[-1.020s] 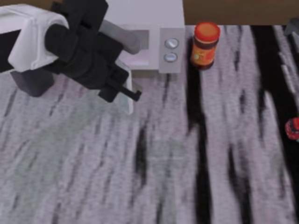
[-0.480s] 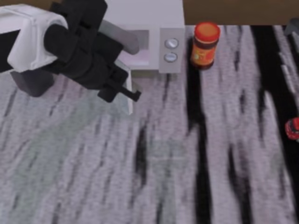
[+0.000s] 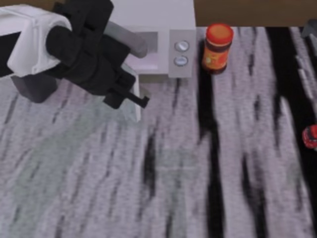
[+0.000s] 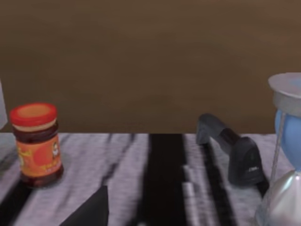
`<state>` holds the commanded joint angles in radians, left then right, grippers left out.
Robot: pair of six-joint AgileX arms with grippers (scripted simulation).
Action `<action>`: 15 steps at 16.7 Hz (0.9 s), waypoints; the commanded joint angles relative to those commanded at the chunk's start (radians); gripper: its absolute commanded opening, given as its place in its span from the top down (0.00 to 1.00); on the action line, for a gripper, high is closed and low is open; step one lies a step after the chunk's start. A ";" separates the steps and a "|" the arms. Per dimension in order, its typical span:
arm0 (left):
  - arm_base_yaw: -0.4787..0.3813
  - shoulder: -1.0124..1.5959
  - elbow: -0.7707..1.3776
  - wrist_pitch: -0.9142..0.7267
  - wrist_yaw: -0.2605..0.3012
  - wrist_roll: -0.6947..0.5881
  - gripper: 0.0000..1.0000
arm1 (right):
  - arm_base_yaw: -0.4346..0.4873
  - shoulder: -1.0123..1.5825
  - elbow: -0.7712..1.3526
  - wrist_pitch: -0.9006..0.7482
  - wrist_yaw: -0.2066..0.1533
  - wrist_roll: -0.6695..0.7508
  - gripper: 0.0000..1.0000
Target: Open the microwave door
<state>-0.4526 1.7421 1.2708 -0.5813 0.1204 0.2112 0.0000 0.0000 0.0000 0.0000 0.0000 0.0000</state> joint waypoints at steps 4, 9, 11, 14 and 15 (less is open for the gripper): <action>0.000 0.000 0.000 0.000 0.000 0.000 1.00 | 0.000 0.000 0.000 0.000 0.000 0.000 0.00; -0.004 0.000 -0.003 0.000 0.008 -0.001 1.00 | 0.000 0.000 0.000 0.000 0.000 0.000 0.00; 0.009 -0.009 -0.011 -0.004 0.022 0.029 1.00 | 0.000 0.000 0.000 0.000 0.000 0.000 0.00; 0.039 -0.025 -0.034 -0.017 0.057 0.102 1.00 | 0.000 0.000 0.000 0.000 0.000 0.000 0.00; 0.048 -0.032 -0.039 -0.019 0.068 0.123 1.00 | 0.000 0.000 0.000 0.000 0.000 0.000 0.00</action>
<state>-0.4047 1.7103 1.2313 -0.6006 0.1885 0.3345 0.0000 0.0000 0.0000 0.0000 0.0000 0.0000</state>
